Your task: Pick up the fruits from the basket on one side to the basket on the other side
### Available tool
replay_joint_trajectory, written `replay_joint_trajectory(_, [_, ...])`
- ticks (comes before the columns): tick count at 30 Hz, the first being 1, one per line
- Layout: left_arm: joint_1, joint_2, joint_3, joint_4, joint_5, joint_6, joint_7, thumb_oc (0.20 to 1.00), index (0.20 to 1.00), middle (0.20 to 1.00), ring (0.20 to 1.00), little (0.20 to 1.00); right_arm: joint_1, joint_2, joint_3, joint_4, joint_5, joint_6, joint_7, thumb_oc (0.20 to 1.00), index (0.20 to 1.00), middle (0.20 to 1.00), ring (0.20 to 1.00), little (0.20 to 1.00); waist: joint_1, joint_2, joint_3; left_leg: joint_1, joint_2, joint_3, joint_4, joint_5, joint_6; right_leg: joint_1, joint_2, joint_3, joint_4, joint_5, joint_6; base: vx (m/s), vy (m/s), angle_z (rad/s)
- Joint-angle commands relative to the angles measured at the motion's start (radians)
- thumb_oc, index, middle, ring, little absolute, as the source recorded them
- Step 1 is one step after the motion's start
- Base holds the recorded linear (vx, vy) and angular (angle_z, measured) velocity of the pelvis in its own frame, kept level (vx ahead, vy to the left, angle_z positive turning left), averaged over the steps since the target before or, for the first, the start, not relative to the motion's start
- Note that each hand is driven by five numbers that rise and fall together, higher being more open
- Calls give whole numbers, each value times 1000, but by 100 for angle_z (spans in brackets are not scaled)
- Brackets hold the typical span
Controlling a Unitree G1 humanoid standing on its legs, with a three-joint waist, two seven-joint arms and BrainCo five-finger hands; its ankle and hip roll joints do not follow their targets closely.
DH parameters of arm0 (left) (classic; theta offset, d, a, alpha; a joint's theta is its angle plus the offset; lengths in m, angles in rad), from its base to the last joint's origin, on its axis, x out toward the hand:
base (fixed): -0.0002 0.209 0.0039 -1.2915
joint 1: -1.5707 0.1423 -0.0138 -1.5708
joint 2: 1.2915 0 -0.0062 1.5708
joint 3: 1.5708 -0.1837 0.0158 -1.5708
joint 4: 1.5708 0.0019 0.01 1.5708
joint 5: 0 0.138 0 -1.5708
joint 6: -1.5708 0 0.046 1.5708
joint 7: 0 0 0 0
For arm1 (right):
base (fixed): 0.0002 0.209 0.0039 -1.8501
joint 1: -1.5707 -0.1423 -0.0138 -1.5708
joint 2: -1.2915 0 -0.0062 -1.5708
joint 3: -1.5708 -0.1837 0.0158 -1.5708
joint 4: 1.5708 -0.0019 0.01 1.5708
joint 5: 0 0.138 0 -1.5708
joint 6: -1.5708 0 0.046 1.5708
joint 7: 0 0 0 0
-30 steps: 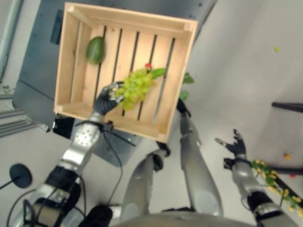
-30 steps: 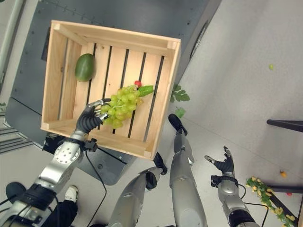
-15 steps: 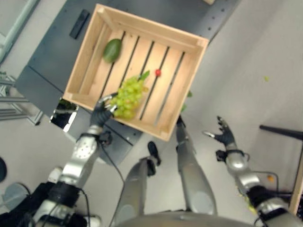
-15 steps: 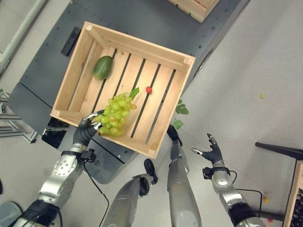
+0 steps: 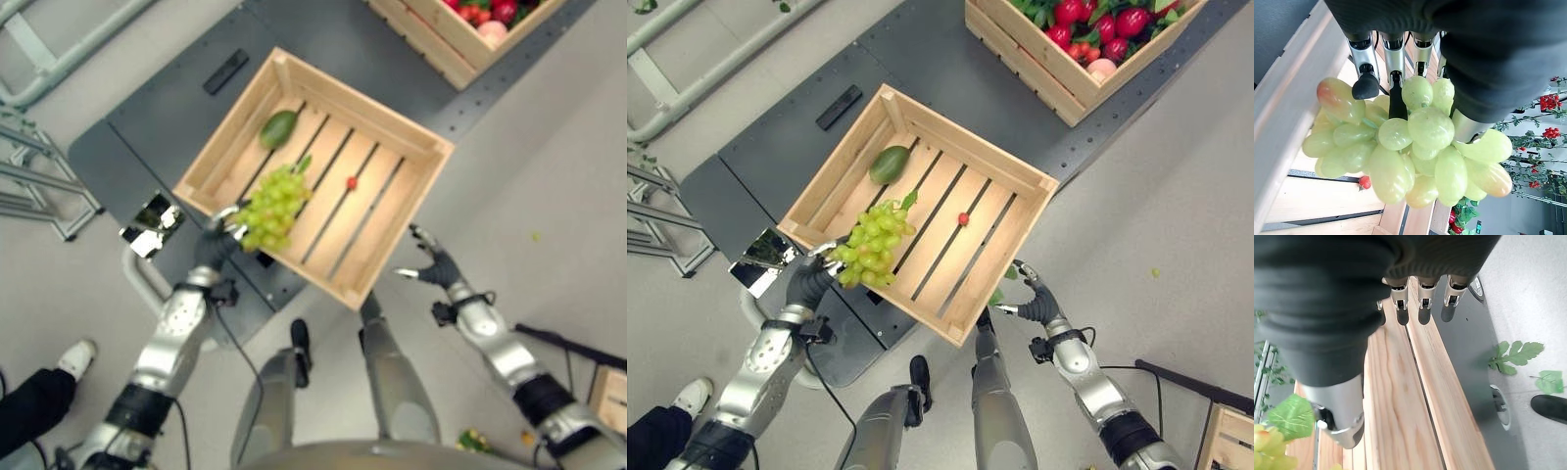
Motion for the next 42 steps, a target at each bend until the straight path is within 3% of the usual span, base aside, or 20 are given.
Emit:
replay_joint_trajectory(1, [32,21,7,-95,16,-29,-40,200,200,200,200,200,-23,0,51,-6,-53,-14,35,1000,1000,1000,1000,1000,13,-4,-62,-65,-5,-33,-130,172,-34,156,32,-3,-81,-131,20,9,-11,8])
replay_joint_trajectory(12, [68,15,45,-140,46,-33,-37,200,200,200,200,200,-43,8,51,-114,-20,-21,65,1000,1000,1000,1000,1000,42,-21,-103,-32,-12,-68,-157,179,-30,185,33,-30,-87,-145,13,17,-20,10])
replay_joint_trajectory(19, [28,7,10,-170,32,-31,-55,200,200,200,200,200,-124,43,103,-139,1,-14,87,1000,1000,1000,1000,1000,66,-38,-141,-10,-14,-91,-169,179,-29,212,34,-51,-91,-155,9,18,-23,14])
replay_joint_trajectory(31, [-8,-26,-30,-180,38,-23,-65,200,200,200,200,200,-205,133,147,-100,11,4,87,1000,1000,1000,1000,1000,98,-50,-191,36,-14,-121,-204,181,-26,246,39,-75,-98,-169,5,23,-21,15])
replay_joint_trajectory(42, [-25,-12,-13,-265,0,-33,-83,200,200,200,200,200,-144,187,161,-4,26,17,117,1000,1000,1000,1000,1000,106,-57,-232,63,-10,-140,-241,191,-25,262,42,-93,-99,-177,2,5,-5,3])
